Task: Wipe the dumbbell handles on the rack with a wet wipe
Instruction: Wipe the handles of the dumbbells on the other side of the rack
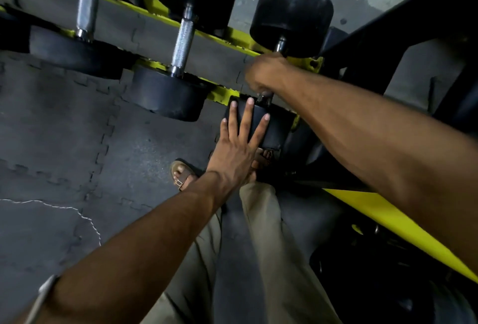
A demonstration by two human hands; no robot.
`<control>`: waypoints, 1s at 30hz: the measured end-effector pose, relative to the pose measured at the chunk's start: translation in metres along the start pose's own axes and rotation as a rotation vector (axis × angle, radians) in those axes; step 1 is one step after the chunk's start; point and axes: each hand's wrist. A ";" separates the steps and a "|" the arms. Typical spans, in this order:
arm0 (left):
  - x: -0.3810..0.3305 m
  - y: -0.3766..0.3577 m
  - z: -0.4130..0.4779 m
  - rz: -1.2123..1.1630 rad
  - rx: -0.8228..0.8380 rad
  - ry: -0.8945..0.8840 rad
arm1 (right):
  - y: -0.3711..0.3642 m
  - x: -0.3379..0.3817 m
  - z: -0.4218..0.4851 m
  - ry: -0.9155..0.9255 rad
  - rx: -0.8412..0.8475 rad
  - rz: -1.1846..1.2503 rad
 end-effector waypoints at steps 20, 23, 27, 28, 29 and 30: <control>0.007 -0.006 -0.007 -0.049 -0.046 -0.010 | -0.119 0.030 -0.006 -0.477 -0.389 1.363; 0.008 -0.009 -0.006 -0.041 -0.061 -0.025 | -0.122 0.029 -0.004 -0.477 -0.265 1.763; 0.010 -0.011 -0.003 -0.057 -0.108 -0.044 | -0.116 -0.012 0.049 -0.453 -0.236 2.135; 0.011 -0.012 -0.002 -0.053 -0.105 -0.047 | -0.123 -0.022 0.076 -0.486 -0.275 2.200; 0.011 -0.012 -0.002 -0.048 -0.094 -0.051 | -0.134 -0.029 0.106 -0.472 -0.303 2.267; 0.010 -0.011 -0.002 -0.041 -0.082 -0.055 | -0.132 -0.033 0.113 -0.475 -0.297 2.321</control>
Point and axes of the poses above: each hand's wrist, its own z-axis towards the middle knuckle, its own y-axis out of the back of the hand, x = y × z, and after that the axes turned 14 degrees about -z, right-handed
